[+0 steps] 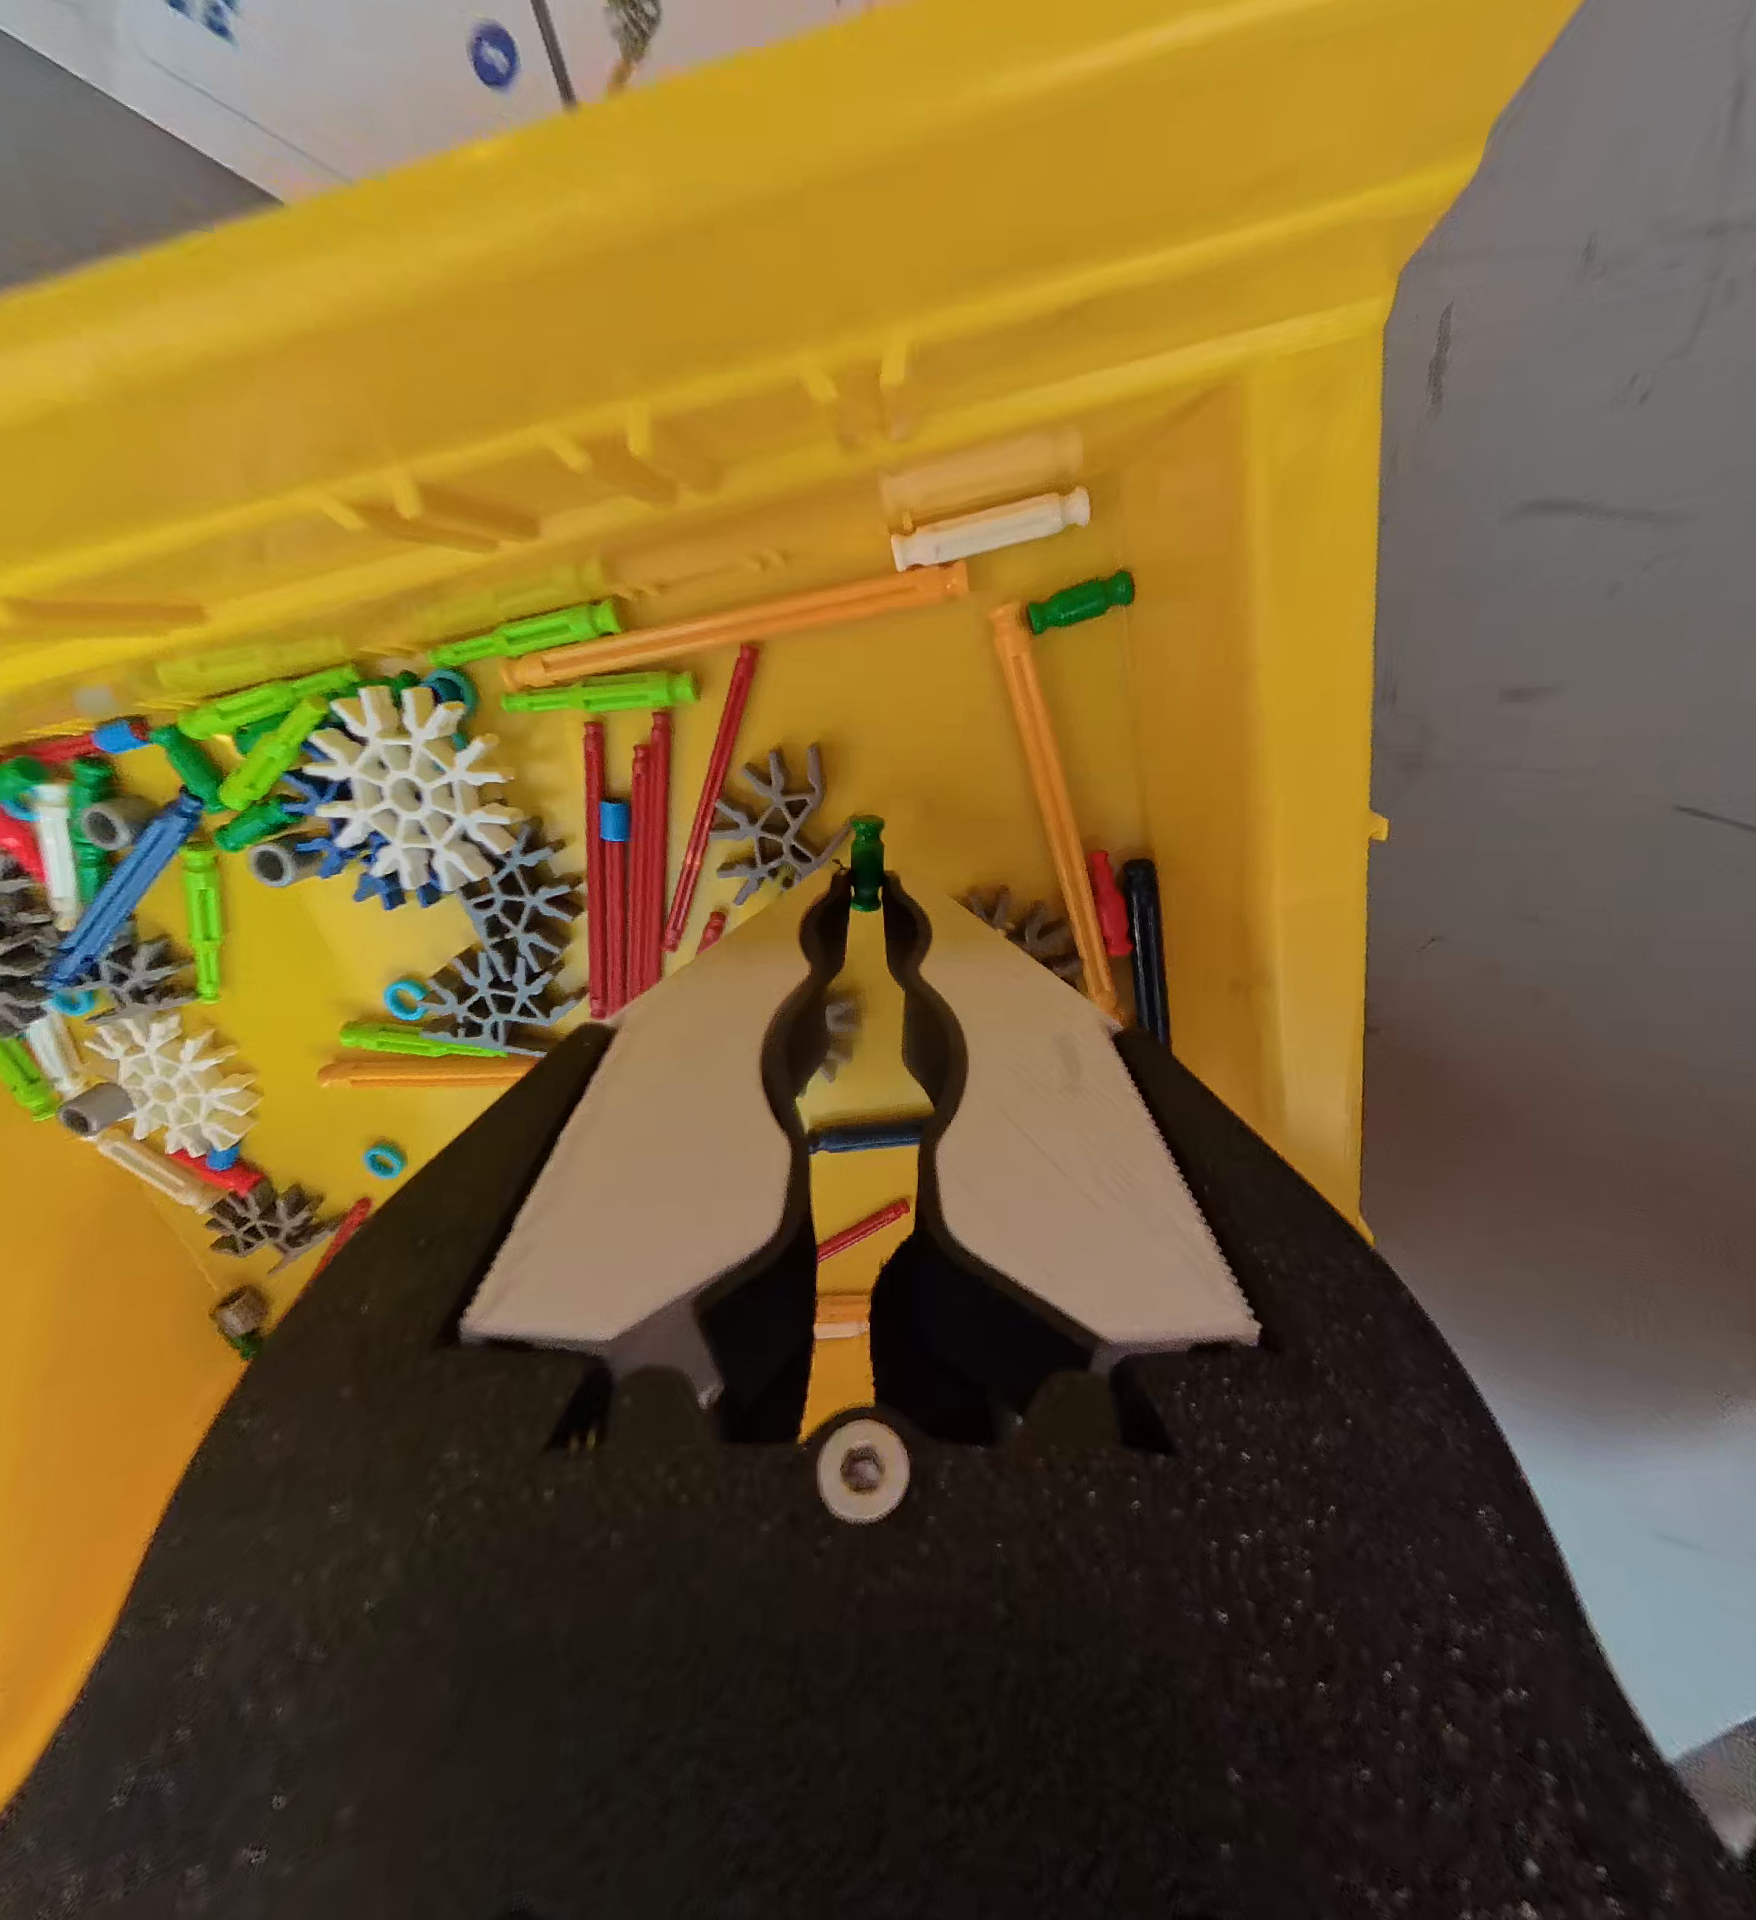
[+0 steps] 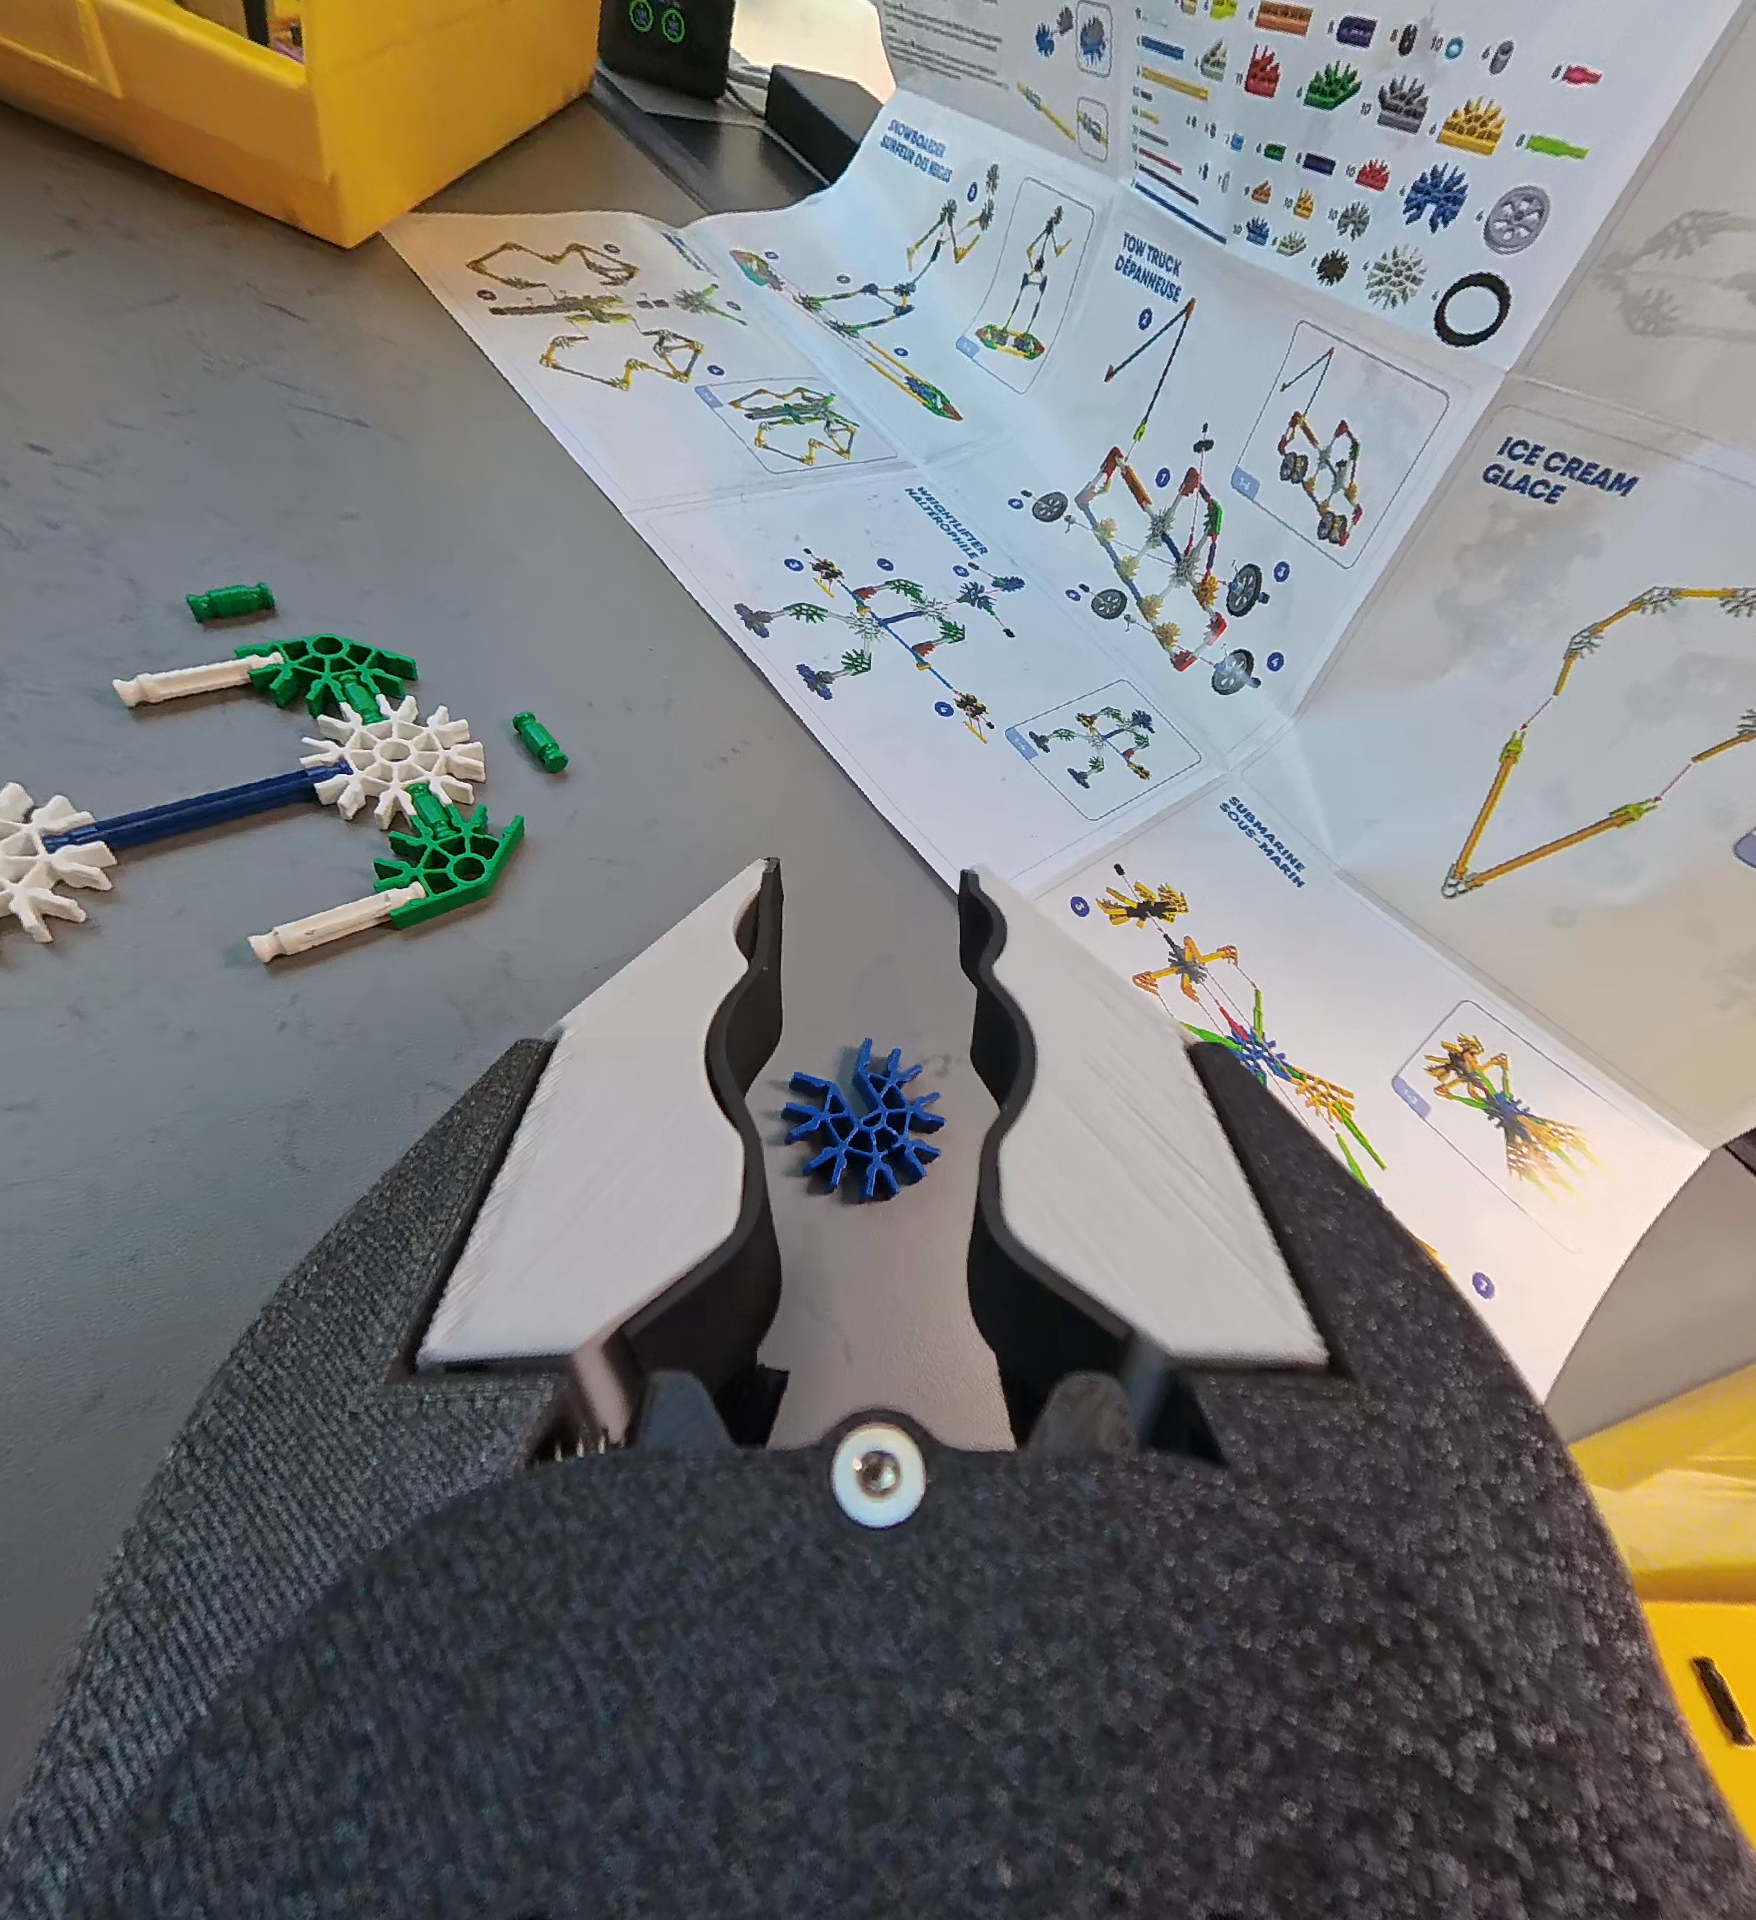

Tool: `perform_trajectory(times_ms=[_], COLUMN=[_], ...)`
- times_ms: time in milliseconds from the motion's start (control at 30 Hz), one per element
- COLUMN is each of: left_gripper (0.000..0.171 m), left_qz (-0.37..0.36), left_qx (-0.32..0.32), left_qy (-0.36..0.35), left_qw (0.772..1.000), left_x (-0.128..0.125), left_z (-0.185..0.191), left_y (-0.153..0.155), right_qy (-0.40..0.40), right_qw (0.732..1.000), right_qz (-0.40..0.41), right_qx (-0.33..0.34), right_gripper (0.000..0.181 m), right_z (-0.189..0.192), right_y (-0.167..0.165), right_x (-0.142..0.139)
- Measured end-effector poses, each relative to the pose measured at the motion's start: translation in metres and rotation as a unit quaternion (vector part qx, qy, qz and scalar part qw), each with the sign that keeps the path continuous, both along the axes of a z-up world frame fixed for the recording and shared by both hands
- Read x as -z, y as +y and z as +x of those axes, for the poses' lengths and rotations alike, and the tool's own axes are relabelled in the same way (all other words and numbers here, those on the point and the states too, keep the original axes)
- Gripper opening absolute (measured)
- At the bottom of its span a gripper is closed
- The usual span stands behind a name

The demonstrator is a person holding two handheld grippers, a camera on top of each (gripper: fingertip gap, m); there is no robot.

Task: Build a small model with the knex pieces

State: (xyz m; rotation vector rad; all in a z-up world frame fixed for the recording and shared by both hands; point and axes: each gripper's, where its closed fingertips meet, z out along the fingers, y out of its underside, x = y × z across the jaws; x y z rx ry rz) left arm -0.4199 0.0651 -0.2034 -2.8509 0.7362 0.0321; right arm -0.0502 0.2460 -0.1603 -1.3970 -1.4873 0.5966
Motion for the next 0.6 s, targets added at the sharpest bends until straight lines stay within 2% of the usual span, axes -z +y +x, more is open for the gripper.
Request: perform_trajectory(times_ms=[67, 167, 233, 300, 367, 467, 600], left_gripper=[0.004, 0.004, 0.004, 0.004, 0.004, 0.004, 0.004], left_qz=[0.076, 0.232, 0.298, 0.318, 0.31, 0.28, 0.2], left_qx=[-0.014, -0.03, -0.007, 0.042, 0.097, 0.16, 0.188], left_qy=[0.021, 0.032, 0.017, -0.009, -0.035, -0.062, -0.079], left_qw=[0.997, 0.972, 0.954, 0.947, 0.945, 0.945, 0.958], left_x=[-0.026, -0.086, -0.117, -0.125, -0.114, -0.073, -0.015], left_z=[-0.003, 0.012, 0.044, 0.092, 0.143, 0.205, 0.24], left_y=[0.017, 0.049, 0.061, 0.066, 0.069, 0.075, 0.08], right_qy=[0.0, -0.003, -0.006, -0.009, -0.01, -0.01, -0.01], right_qw=[1.0, 1.0, 1.0, 1.0, 1.0, 1.0, 1.0], right_qz=[0.0, 0.0, 0.003, 0.006, 0.008, 0.01, 0.014], right_qx=[0.0, -0.001, -0.001, -0.001, -0.001, -0.002, -0.004], right_gripper=[0.033, 0.032, 0.032, 0.032, 0.032, 0.032, 0.031], right_z=[0.0, 0.0, -0.001, -0.001, -0.001, -0.001, 0.0], right_y=[0.0, 0.0, -0.001, -0.001, -0.001, -0.002, -0.001], right_x=[0.0, 0.001, 0.002, 0.003, 0.003, 0.003, 0.003])
